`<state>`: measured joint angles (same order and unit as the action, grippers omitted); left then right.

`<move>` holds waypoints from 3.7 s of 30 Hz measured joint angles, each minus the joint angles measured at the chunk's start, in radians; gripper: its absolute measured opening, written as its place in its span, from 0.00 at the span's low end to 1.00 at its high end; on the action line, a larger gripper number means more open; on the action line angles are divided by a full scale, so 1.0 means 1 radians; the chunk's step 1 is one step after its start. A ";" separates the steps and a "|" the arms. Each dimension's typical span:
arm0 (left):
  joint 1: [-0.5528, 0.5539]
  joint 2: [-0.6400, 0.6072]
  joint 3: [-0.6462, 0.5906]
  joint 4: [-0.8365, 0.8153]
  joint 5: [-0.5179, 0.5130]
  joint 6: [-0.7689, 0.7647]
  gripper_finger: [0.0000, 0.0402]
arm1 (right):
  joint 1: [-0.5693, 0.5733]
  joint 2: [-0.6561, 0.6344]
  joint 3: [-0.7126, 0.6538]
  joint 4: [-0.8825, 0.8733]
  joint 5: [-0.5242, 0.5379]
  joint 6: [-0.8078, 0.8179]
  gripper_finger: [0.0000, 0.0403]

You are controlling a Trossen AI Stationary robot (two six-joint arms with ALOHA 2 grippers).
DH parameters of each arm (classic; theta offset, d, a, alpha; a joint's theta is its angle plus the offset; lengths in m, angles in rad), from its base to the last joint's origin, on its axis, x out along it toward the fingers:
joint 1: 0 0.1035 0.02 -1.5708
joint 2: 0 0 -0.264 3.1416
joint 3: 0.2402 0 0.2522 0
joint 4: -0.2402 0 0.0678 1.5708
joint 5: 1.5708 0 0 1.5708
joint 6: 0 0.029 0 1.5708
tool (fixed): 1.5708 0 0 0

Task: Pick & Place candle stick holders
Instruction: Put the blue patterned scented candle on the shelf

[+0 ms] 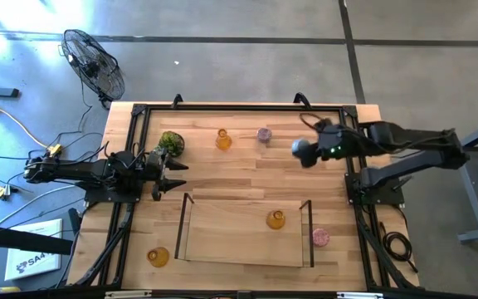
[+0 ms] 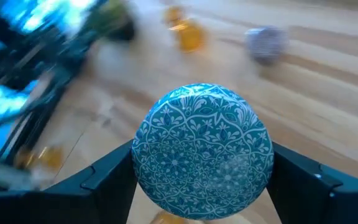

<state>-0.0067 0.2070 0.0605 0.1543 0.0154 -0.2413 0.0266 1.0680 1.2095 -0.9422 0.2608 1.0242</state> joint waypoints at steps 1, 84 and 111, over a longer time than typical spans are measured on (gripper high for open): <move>0.000 0.000 0.000 0.000 0.000 0.000 0.65 | 0.022 0.006 0.000 0.030 -0.008 -0.030 0.71; 0.000 0.000 0.000 -0.001 0.000 0.000 0.65 | 0.546 0.574 -0.001 0.202 -0.350 -0.512 0.74; 0.000 0.000 0.000 0.000 0.000 0.000 0.65 | 0.519 0.643 0.002 0.219 -0.369 -0.457 0.74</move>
<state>-0.0067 0.2073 0.0605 0.1539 0.0154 -0.2416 0.5461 1.7111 1.2118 -0.7230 -0.1080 0.5672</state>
